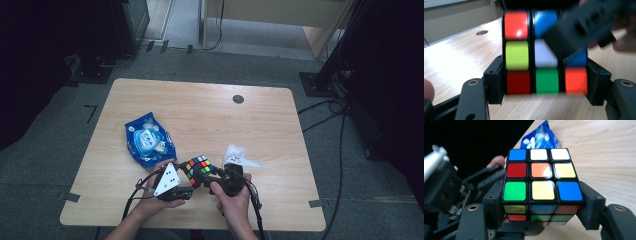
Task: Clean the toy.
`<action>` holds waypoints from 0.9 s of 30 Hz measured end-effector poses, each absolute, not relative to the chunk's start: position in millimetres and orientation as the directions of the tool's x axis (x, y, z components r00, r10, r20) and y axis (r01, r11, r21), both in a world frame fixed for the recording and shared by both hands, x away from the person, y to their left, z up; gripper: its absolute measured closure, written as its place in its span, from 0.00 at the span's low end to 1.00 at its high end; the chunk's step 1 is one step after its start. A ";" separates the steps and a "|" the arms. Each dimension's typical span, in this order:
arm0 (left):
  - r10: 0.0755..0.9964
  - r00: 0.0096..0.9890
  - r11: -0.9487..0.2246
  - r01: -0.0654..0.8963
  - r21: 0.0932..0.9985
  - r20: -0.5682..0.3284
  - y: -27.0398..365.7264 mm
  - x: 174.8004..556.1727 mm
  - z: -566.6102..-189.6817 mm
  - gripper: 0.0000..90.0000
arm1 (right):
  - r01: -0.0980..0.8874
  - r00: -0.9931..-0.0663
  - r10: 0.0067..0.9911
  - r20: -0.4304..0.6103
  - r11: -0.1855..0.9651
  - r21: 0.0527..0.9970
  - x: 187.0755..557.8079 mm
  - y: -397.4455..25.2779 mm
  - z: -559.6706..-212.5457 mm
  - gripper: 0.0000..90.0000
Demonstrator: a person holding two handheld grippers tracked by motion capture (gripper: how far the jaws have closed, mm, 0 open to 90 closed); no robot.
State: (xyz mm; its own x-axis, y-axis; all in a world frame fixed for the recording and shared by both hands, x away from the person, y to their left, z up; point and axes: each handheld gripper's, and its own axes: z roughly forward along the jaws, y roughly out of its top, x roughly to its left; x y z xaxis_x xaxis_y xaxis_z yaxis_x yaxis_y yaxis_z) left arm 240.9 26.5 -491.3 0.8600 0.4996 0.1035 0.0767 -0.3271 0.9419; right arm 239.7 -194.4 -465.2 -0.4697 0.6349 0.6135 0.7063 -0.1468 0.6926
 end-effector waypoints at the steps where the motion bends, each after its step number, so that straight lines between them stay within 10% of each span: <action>1: 0.489 0.865 -0.338 0.069 0.939 0.112 27.7 241.6 -492.1 0.36 | 0.703 -0.468 0.631 0.618 -0.157 0.693 240.6 -198.0 -463.4 0.38; 27: 0.489 0.854 -0.383 0.026 0.923 0.179 20.5 236.9 -489.2 0.23 | 0.751 -0.506 0.606 0.613 -0.040 0.659 245.1 -199.1 -458.8 0.38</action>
State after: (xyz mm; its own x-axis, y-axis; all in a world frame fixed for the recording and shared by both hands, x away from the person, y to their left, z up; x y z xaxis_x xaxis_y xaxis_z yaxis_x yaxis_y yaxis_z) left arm 236.9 20.5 -489.2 0.8540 0.4885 0.1788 0.0258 -0.3830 0.9234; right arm 245.1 -199.1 -458.8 -0.5062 0.6063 0.6134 0.7510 -0.0398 0.6590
